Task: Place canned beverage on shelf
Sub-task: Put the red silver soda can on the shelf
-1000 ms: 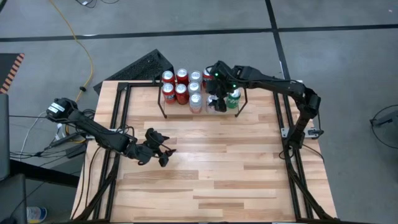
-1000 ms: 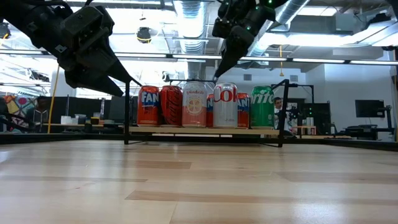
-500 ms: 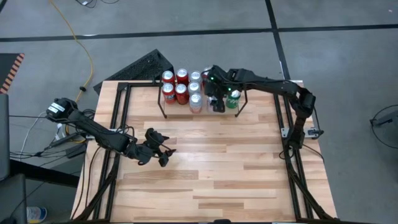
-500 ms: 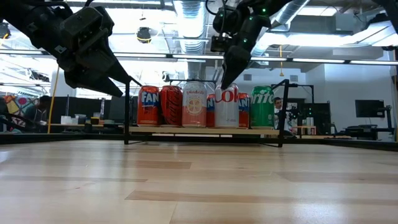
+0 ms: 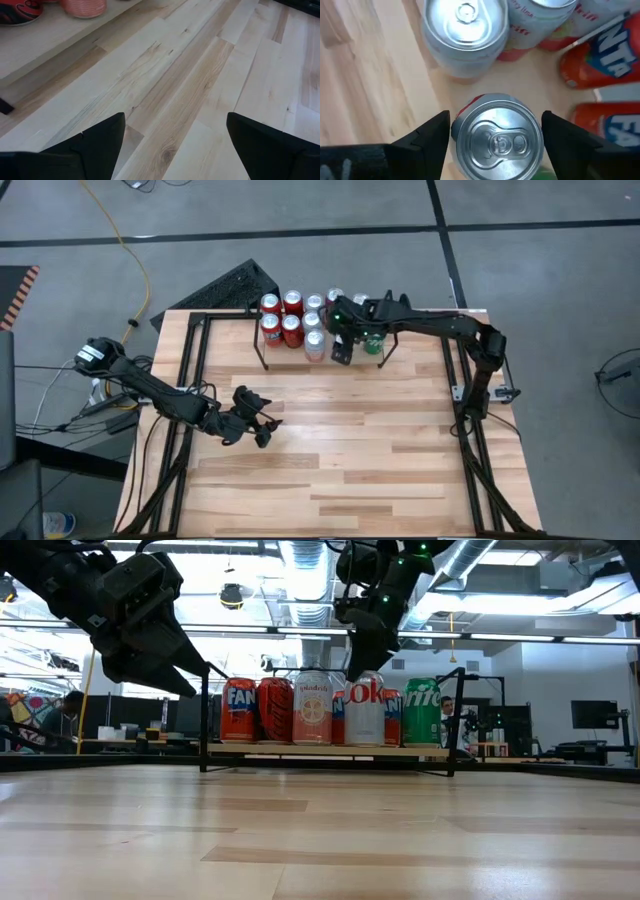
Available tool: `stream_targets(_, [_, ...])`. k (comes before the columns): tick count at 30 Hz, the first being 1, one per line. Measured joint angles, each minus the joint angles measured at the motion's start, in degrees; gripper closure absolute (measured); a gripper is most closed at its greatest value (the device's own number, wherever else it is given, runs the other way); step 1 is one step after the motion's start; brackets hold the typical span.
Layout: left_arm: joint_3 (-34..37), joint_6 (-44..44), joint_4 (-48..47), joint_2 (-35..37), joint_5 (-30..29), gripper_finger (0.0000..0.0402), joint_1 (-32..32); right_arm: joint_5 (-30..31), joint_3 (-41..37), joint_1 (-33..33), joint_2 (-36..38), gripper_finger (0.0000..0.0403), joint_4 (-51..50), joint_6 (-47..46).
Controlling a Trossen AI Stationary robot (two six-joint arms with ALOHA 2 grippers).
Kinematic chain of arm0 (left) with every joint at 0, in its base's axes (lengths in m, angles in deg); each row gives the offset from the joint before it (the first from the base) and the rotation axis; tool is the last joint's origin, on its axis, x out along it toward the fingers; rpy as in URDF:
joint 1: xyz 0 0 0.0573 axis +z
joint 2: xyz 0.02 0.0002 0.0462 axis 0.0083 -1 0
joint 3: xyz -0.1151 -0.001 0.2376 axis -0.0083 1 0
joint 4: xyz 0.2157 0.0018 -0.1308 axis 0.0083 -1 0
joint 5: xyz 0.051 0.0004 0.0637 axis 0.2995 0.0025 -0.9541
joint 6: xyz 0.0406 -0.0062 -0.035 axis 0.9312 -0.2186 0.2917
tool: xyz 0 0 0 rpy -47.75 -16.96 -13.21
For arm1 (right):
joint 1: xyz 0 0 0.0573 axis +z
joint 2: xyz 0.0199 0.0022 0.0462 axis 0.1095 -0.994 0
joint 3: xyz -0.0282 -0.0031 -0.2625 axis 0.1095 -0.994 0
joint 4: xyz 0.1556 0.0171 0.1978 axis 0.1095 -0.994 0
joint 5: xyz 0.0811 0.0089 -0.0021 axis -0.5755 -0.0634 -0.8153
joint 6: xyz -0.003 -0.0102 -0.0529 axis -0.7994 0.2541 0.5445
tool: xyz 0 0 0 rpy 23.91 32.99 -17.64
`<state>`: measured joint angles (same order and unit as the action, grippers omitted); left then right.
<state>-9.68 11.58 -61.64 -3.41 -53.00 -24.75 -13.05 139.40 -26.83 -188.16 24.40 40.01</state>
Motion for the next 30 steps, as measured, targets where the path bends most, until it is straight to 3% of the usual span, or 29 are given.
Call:
stream_targets(3, [0.0, -0.1, 0.0, 0.0, 0.0, 0.0068, 0.0, 1.3, 0.0, 1.2, 0.0, 0.0117, 0.2, -3.4])
stream_targets(9, [0.0, -0.1, 0.1, 0.0, 0.0, 0.0068, 0.0, 10.8, 0.0, 3.3, 0.0, 0.0117, 0.5, -7.1])
stream_targets(18, [0.0, -0.1, 0.1, 0.0, 0.0, 0.0068, 0.0, 11.3, 0.0, 3.2, 0.0, 0.0117, 1.6, -11.5])
stream_targets(30, [0.0, -0.1, 0.1, 0.0, 0.0, 0.0068, 0.0, 11.1, 0.0, 3.2, 0.0, 0.0117, 2.6, -9.6])
